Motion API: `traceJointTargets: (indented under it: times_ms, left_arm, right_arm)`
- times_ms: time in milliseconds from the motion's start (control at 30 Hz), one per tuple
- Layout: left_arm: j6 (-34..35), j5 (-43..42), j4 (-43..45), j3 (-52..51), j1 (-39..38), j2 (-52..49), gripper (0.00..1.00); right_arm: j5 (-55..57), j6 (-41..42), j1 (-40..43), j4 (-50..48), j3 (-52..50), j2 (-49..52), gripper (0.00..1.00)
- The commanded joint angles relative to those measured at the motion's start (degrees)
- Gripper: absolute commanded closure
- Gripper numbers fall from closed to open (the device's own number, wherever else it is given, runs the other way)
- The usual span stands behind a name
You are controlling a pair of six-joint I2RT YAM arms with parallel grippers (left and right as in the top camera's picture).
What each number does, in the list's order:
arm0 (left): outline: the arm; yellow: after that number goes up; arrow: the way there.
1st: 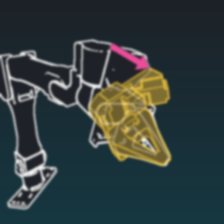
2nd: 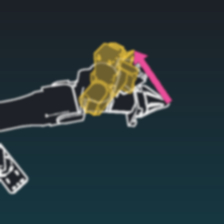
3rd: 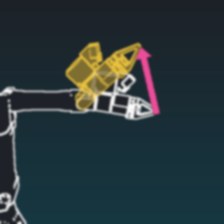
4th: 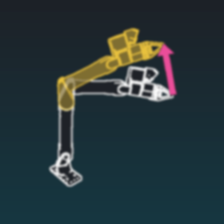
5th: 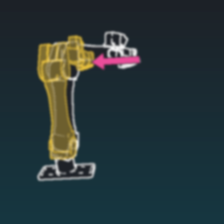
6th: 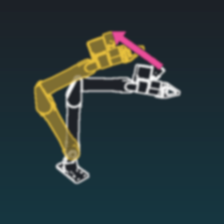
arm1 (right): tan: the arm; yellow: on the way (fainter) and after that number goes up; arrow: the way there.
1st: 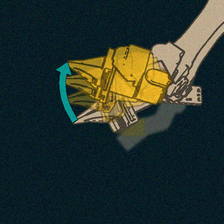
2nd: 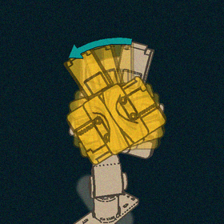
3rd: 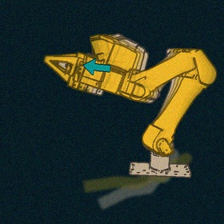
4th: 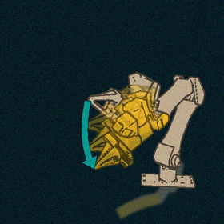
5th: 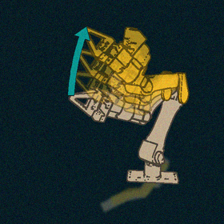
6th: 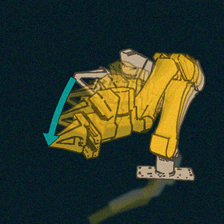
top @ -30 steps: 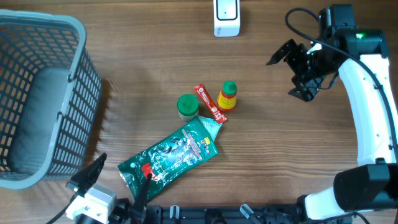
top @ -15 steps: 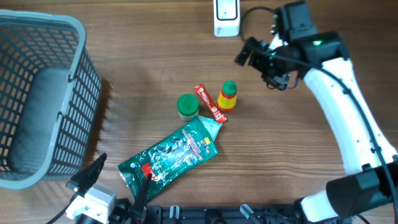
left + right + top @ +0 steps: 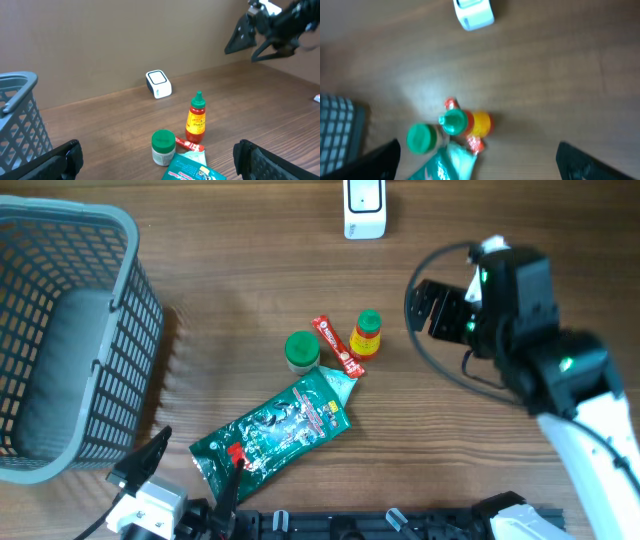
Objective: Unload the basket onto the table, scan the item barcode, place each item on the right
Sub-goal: 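Bring the right gripper back toward the table center, open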
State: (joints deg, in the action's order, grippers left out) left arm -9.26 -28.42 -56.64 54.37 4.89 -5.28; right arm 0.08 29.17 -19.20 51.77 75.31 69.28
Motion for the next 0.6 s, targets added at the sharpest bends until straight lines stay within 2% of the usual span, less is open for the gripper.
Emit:
traceJointTargets:
  times_ms: [0,67,100,167,200,233,267,300,500,567]
  left_arm:
    - [0.5,-0.5,0.2,0.0,-0.1,0.4,0.00]
    - [0.5,-0.5,0.2,0.0,-0.1,0.4,0.00]
    - [0.5,-0.5,0.2,0.0,-0.1,0.4,0.00]
    - [0.5,-0.5,0.2,0.0,-0.1,0.4,0.00]
    - [0.5,-0.5,0.2,0.0,-0.1,0.4,0.00]
    - [0.5,-0.5,0.2,0.0,-0.1,0.4,0.00]
    - [0.5,-0.5,0.2,0.0,-0.1,0.4,0.00]
    - [0.5,-0.5,0.2,0.0,-0.1,0.4,0.00]
    - [0.5,-0.5,0.2,0.0,-0.1,0.4,0.00]
    - [0.5,-0.5,0.2,0.0,-0.1,0.4,0.00]
  right_arm:
    - [-3.9,-6.7,0.1,-9.9,-15.2,-4.1,0.00]
    - [-7.6,-3.1,0.2,-14.0,-19.8,-5.0,0.00]
    - [-7.3,4.7,0.3,-14.2,-20.7,-4.9,0.00]
    - [-7.4,27.6,1.4,-11.0,-21.4,-3.7,0.00]
    - [-8.0,43.8,1.9,-7.6,-21.4,-2.4,0.00]
    - [-8.6,56.0,2.1,-5.6,-21.4,-1.1,0.00]
    - [-8.7,62.7,2.0,-5.1,-21.4,-0.2,0.00]
    - [-9.0,67.2,2.0,-5.5,-21.4,1.0,0.00]
    - [-12.4,81.8,2.1,-6.8,-21.4,4.4,0.00]
    - [-12.6,82.9,2.0,-7.2,-21.4,4.9,0.00]
